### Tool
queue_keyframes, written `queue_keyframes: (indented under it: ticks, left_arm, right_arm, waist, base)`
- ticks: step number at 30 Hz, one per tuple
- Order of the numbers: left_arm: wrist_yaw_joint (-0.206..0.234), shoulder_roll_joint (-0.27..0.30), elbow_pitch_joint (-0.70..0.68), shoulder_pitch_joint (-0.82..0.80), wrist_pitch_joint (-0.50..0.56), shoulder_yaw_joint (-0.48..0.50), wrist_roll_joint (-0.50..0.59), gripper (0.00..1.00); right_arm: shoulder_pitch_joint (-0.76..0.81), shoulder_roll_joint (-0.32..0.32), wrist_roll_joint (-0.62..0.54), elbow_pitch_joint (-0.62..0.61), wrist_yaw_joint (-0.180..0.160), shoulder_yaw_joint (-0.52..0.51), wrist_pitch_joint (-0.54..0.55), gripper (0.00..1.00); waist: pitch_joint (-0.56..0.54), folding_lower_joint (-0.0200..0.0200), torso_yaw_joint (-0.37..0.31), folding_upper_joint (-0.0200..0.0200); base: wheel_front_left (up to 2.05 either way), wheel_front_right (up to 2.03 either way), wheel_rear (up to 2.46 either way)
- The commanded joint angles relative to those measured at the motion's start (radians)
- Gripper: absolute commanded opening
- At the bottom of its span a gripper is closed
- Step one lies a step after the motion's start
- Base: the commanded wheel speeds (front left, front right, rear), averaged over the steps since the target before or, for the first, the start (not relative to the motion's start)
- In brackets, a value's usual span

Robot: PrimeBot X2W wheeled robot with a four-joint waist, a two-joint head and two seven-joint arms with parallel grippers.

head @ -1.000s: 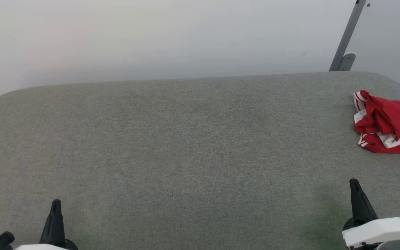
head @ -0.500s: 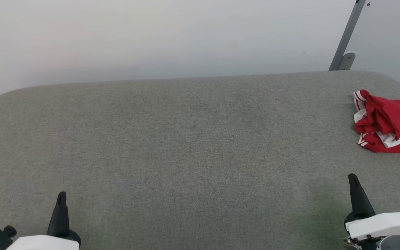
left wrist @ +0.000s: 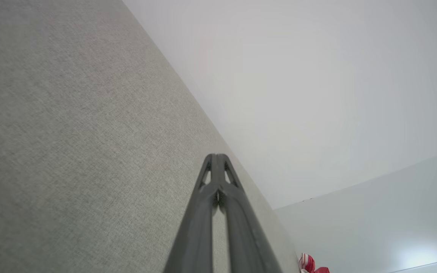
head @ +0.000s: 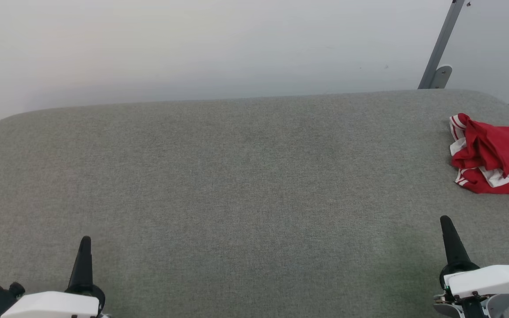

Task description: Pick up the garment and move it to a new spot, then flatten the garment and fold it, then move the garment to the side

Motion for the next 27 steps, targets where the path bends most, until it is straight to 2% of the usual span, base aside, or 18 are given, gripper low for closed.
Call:
queue_keyframes:
  ticks: [1,27]
  left_arm:
    - [-0.002,0.003,-0.008,-0.028,0.007,0.001,-0.016,0.0]
    - [-0.004,-0.027,0.003,-0.075,0.076,-0.001,-0.236,0.0]
  right_arm:
    - [-0.022,-0.001,0.02,-0.015,0.0,-0.003,0.006,0.0]
    - [-0.05,0.013,0.249,-0.014,0.0,-0.01,0.066,0.0]
  waist:
    - [0.0,-0.0001,0.0,0.0]
    - [0.004,-0.0001,-0.002,0.0]
  base:
    - [0.0,0.0,0.0]
    - [0.0,0.0,0.0]
